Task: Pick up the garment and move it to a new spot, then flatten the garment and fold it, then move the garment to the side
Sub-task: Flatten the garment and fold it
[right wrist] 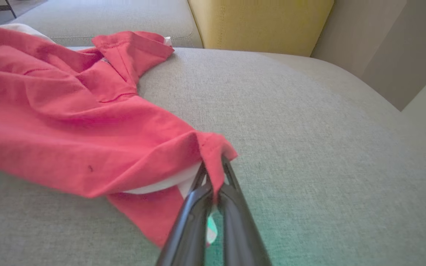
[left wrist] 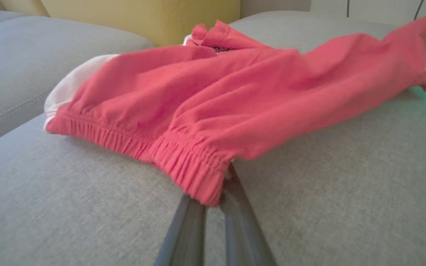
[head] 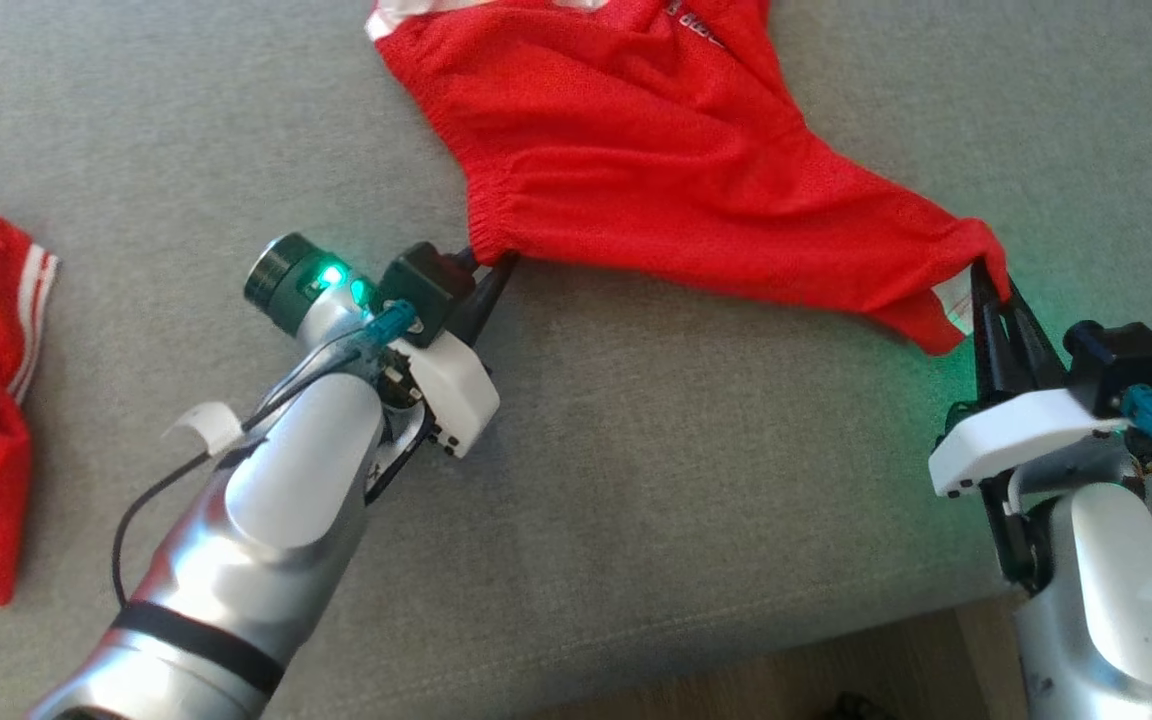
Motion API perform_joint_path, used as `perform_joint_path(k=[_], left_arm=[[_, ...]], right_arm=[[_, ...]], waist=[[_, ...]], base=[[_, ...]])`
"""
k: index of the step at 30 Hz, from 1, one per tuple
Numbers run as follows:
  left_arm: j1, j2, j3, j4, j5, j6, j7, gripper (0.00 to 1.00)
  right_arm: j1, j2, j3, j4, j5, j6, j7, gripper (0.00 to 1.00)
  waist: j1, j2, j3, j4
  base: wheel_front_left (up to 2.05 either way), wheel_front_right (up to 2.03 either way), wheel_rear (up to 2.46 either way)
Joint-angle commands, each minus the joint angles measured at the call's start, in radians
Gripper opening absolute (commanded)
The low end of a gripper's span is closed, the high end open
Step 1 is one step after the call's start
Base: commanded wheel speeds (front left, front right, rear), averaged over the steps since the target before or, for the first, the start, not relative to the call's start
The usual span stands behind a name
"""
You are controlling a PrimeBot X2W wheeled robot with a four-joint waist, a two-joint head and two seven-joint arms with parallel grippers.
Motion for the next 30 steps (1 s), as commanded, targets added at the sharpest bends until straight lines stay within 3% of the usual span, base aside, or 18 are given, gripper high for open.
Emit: perform_joint_path(k=[1,7,11,22,30], left_arm=[[0.002,0.016,0.047,-0.047,-0.018,0.002,-0.005,0.0],[0.031,0.022,0.059,-0.099,-0.049,0.002,-0.005,0.0],[0.058,0.037,0.038,-0.152,-0.125,0.001,-0.005,0.0],[0.056,0.143,-0.032,-0.228,-0.327,0.001,-0.005,0.0],[0.078,0.199,0.006,-0.328,-0.378,0.002,-0.005,0.0]], right_arm=[[-0.028,-0.004,0.021,-0.04,-0.014,0.004,-0.018,0.0],[-0.046,-0.005,0.018,-0.046,-0.044,0.004,-0.023,0.0],[-0.082,-0.057,0.054,-0.05,-0.045,0.004,-0.031,0.0],[-0.189,-0.203,0.147,-0.046,0.002,0.004,-0.069,0.0],[-0.18,-0.236,0.163,-0.089,0.007,0.004,-0.102,0.0]], waist=[[-0.0001,0.0,-0.024,0.026],[-0.0001,0.0,-0.078,0.079],[-0.0001,0.0,-0.144,0.136],[-0.0001,0.0,-0.278,0.227],[-0.0001,0.0,-0.361,0.267]], base=[[0.0,0.0,0.0],[0.0,0.0,0.0],[0.0,0.0,0.0],[0.0,0.0,0.0],[0.0,0.0,0.0]])
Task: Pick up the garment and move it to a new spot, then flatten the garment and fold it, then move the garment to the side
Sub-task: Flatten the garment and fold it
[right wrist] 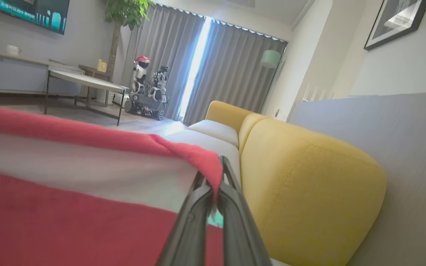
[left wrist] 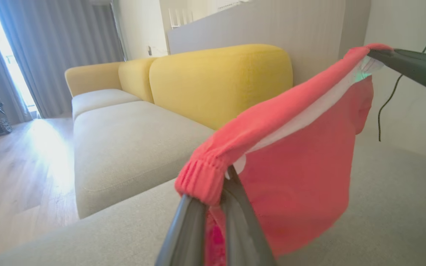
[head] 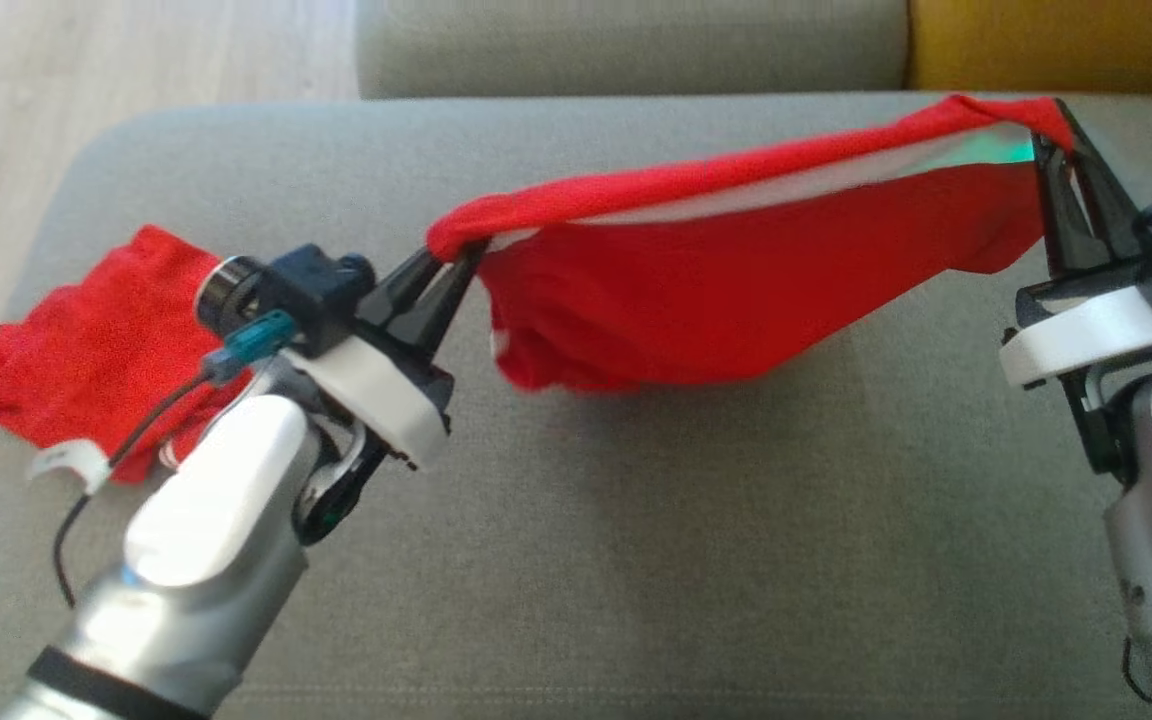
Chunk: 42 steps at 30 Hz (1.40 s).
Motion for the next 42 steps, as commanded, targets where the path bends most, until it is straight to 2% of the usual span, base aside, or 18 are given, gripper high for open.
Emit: perform_joint_path(k=[1,6,11,12,14,15,17,20,23,26,29,32,35,38,42], left_arm=[[-0.014,0.045,0.049,-0.04,-0.009,0.004,-0.005,0.0],[0.032,0.079,0.048,-0.135,-0.031,0.017,0.052,0.0],[0.069,0.141,0.067,-0.299,-0.064,0.044,0.153,0.0],[0.069,0.141,0.067,-0.299,-0.064,0.044,0.153,0.0],[0.067,0.184,0.081,-0.41,-0.073,0.059,0.218,0.0],[0.067,0.184,0.081,-0.41,-0.073,0.059,0.218,0.0],[0.04,0.213,0.101,-0.496,-0.09,0.07,0.285,0.0],[0.003,0.229,0.111,-0.525,-0.093,0.07,0.324,0.0],[-0.071,0.24,0.132,-0.523,-0.112,0.061,0.375,0.0],[-0.176,0.253,0.141,-0.469,-0.123,0.039,0.416,0.0],[-0.306,0.254,0.153,-0.374,-0.139,0.02,0.427,0.0],[-0.453,0.245,0.176,-0.252,-0.131,0.011,0.386,0.0],[-0.58,0.216,0.209,-0.133,-0.114,0.009,0.291,0.0],[-0.652,0.178,0.223,-0.034,-0.107,0.008,0.192,0.0],[-0.65,0.126,0.174,0.064,-0.114,0.004,0.126,0.0]], right_arm=[[-0.008,-0.019,0.012,-0.058,0.005,0.004,-0.011,0.0],[0.071,-0.036,-0.027,-0.168,-0.001,0.004,0.013,0.0],[0.147,-0.047,-0.082,-0.345,-0.018,0.004,0.081,0.0],[0.147,-0.047,-0.082,-0.345,-0.018,0.004,0.081,0.0],[0.172,-0.053,-0.107,-0.451,-0.029,0.004,0.142,0.0],[0.172,-0.053,-0.107,-0.451,-0.029,0.004,0.142,0.0],[0.166,-0.051,-0.114,-0.537,-0.034,0.004,0.208,0.0],[0.14,-0.059,-0.106,-0.565,-0.032,0.004,0.245,0.0],[0.047,-0.071,-0.073,-0.569,-0.011,0.004,0.292,0.0],[-0.112,-0.081,-0.018,-0.511,0.023,0.004,0.328,0.0],[-0.322,-0.088,0.053,-0.383,0.051,0.004,0.342,0.0],[-0.545,-0.064,0.09,-0.217,0.054,0.004,0.292,0.0],[-0.719,-0.011,0.059,-0.061,0.024,0.004,0.19,0.0],[-0.802,0.042,0.01,0.071,-0.026,0.004,0.094,0.0],[-0.773,0.086,0.017,0.214,-0.055,0.004,0.038,0.0]], waist=[[0.0001,-0.0001,-0.031,0.019],[0.0001,-0.0001,-0.076,0.031],[0.0001,-0.0001,-0.094,0.031],[0.0001,-0.0001,-0.094,0.031],[0.0001,-0.0001,-0.095,0.029],[0.0001,-0.0001,-0.095,0.029],[0.0001,-0.0001,-0.084,0.026],[0.0001,-0.0001,-0.065,0.025],[0.0001,-0.0001,0.002,0.016],[0.0001,-0.0001,0.097,0.003],[0.0001,-0.0001,0.198,-0.013],[0.0001,-0.0001,0.282,-0.024],[0.0001,-0.0001,0.336,-0.028],[0.0001,-0.0001,0.361,-0.022],[0.0001,-0.0001,0.376,-0.007]], base=[[0.0,0.0,0.0],[0.0,0.0,0.0],[0.0,0.0,0.0],[0.0,0.0,0.0],[0.0,0.0,0.0],[0.0,0.0,0.0],[0.0,0.0,0.0],[0.0,0.0,0.0],[0.0,0.0,0.0],[0.0,0.0,0.0],[0.0,0.0,0.0],[0.0,0.0,0.0],[0.0,0.0,0.0],[0.0,0.0,0.0],[0.0,0.0,0.0]])
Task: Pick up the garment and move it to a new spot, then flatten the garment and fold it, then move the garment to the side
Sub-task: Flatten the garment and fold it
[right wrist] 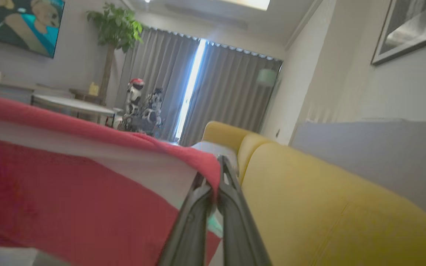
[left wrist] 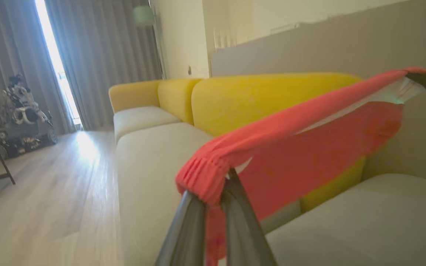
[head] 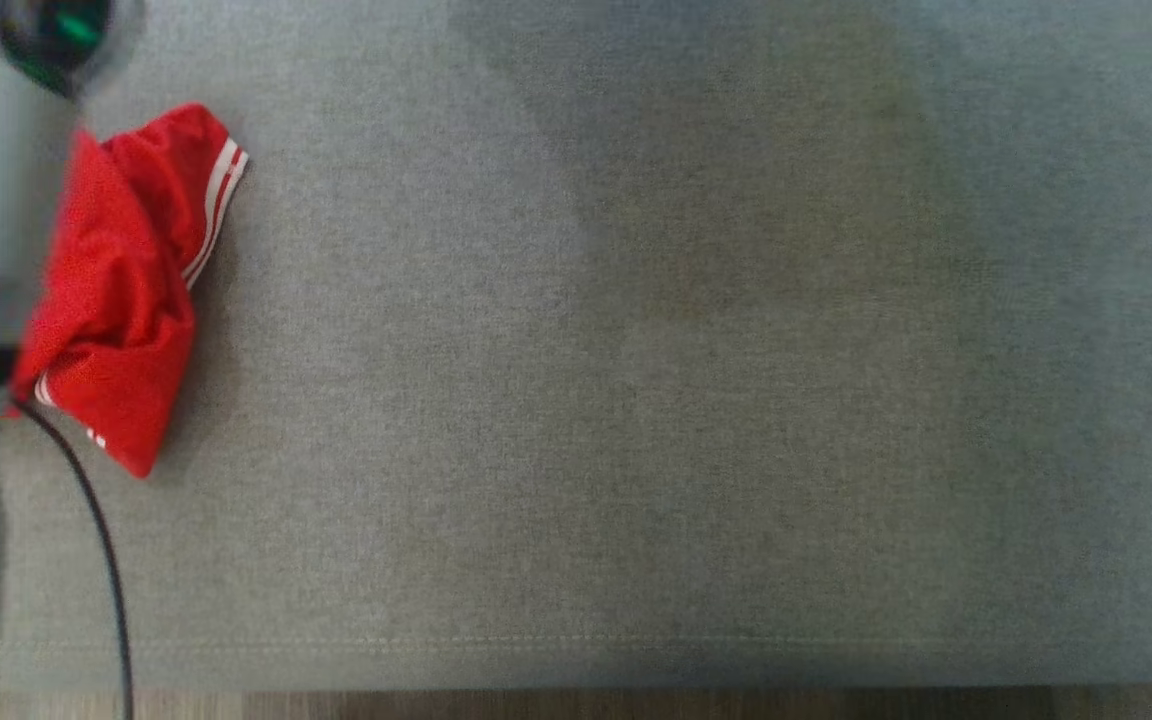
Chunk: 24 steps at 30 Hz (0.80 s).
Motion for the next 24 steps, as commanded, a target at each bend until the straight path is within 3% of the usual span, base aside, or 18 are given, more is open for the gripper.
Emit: perform_joint_path(k=[1,8,13,24], left_arm=[[0.004,0.035,0.001,0.004,-0.001,-0.004,-0.014,0.0],[0.172,0.02,-0.23,0.071,-0.071,-0.005,-0.05,0.0],[0.268,0.04,-0.368,0.098,-0.127,-0.006,-0.07,0.0],[0.383,0.023,-0.485,0.151,-0.171,-0.006,-0.117,0.0]], right_arm=[[0.034,0.024,0.005,0.013,-0.003,0.003,-0.013,0.0],[0.203,0.032,0.063,0.244,0.06,0.003,0.066,0.0],[0.27,-0.015,0.163,0.364,0.138,0.003,0.184,0.0],[0.406,-0.152,0.333,0.399,0.343,0.003,0.283,0.0]], waist=[[-0.0004,0.0,0.013,0.01],[-0.0004,0.0,0.006,0.021],[-0.0004,0.0,-0.024,0.029],[-0.0004,0.0,-0.131,0.045]], base=[[0.0,0.0,0.0],[0.0,0.0,0.0],[0.0,0.0,0.0],[0.0,0.0,0.0]])
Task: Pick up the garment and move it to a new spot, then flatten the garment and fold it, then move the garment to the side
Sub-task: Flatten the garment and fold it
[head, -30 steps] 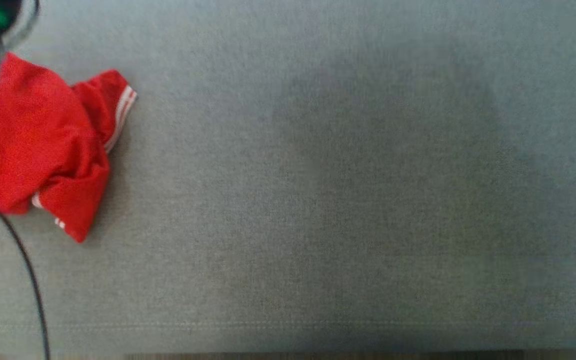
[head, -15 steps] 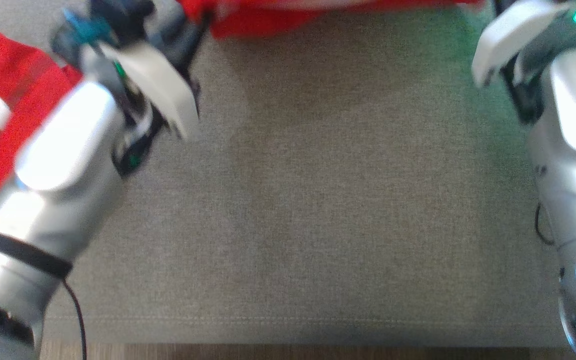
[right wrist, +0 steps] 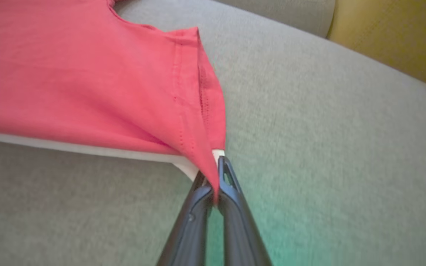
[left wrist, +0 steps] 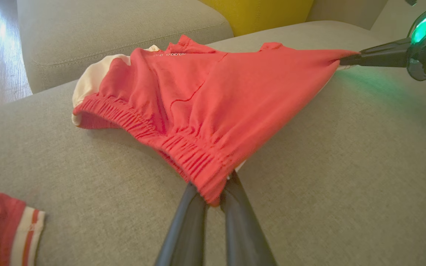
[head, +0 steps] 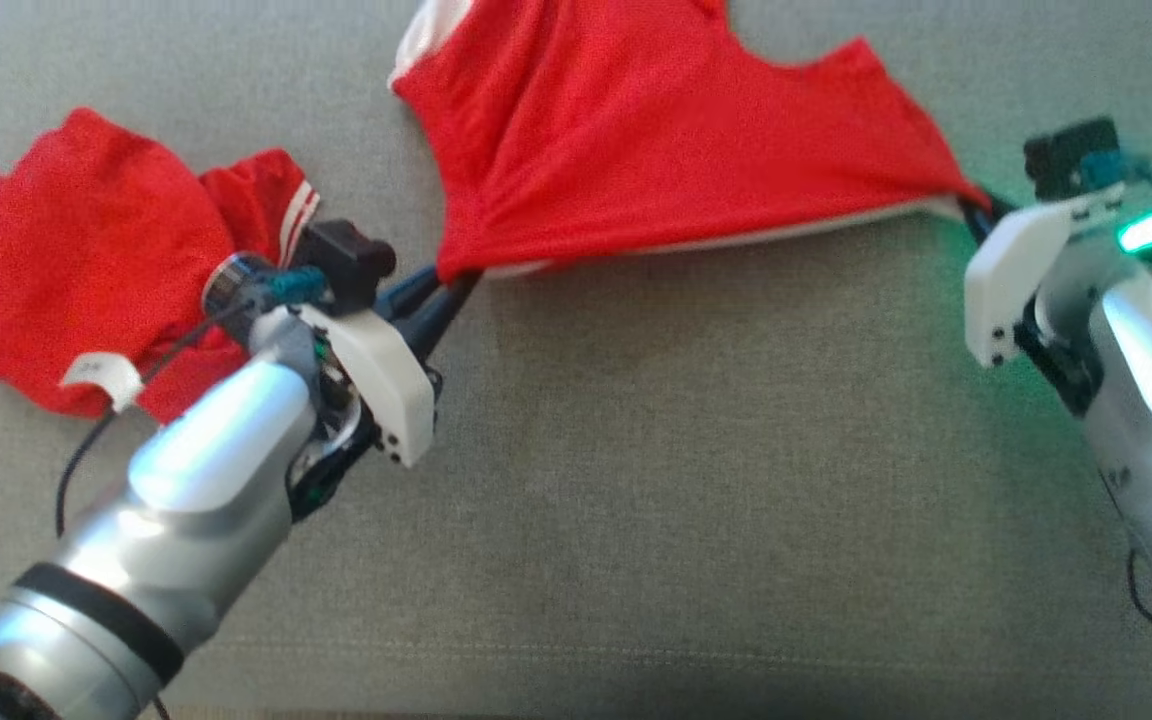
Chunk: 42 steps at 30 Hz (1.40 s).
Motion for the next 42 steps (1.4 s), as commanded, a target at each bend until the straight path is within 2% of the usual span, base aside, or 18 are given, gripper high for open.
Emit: perform_joint_path(k=[1,5,10,17,23,29,36,42], left_arm=[[-0.025,0.037,0.035,-0.003,-0.008,0.002,-0.012,0.0],[-0.005,0.013,0.019,0.032,0.004,0.002,-0.021,0.0],[0.029,-0.017,0.012,0.051,0.015,0.002,-0.026,0.0],[0.085,-0.054,0.005,0.057,0.031,0.004,-0.029,0.0],[0.146,-0.061,0.002,0.045,0.042,0.003,-0.029,0.0],[0.225,-0.049,-0.009,0.011,0.046,0.003,-0.029,0.0],[0.31,-0.022,-0.037,-0.044,0.045,0.009,-0.029,0.0],[0.357,-0.002,-0.051,-0.102,0.041,0.027,-0.022,0.0]], right_arm=[[0.01,-0.032,0.011,-0.028,0.017,0.003,0.009,0.0],[0.061,-0.107,0.1,-0.07,0.116,0.003,0.067,0.0],[0.114,-0.18,0.161,-0.124,0.213,0.003,0.129,0.0],[0.205,-0.28,0.195,-0.199,0.325,0.003,0.19,0.0],[0.293,-0.347,0.212,-0.286,0.414,0.003,0.27,0.0],[0.389,-0.423,0.207,-0.391,0.485,0.003,0.399,0.0],[0.53,-0.517,0.15,-0.509,0.534,0.003,0.532,0.0],[0.643,-0.562,0.087,-0.598,0.552,0.003,0.623,0.0]], waist=[[0.0,0.0,-0.022,0.0],[0.0,0.0,-0.064,-0.011],[0.0,0.0,-0.102,-0.022],[0.0,0.0,-0.148,-0.025],[0.0,0.0,-0.191,-0.035],[0.0,0.0,-0.235,-0.054],[0.0,0.0,-0.284,-0.074],[0.0,0.0,-0.304,-0.087]], base=[[0.0,0.0,0.0],[0.0,0.0,0.0],[0.0,0.0,0.0],[0.0,0.0,0.0],[0.0,0.0,0.0],[0.0,0.0,0.0],[0.0,0.0,0.0],[0.0,0.0,0.0]])
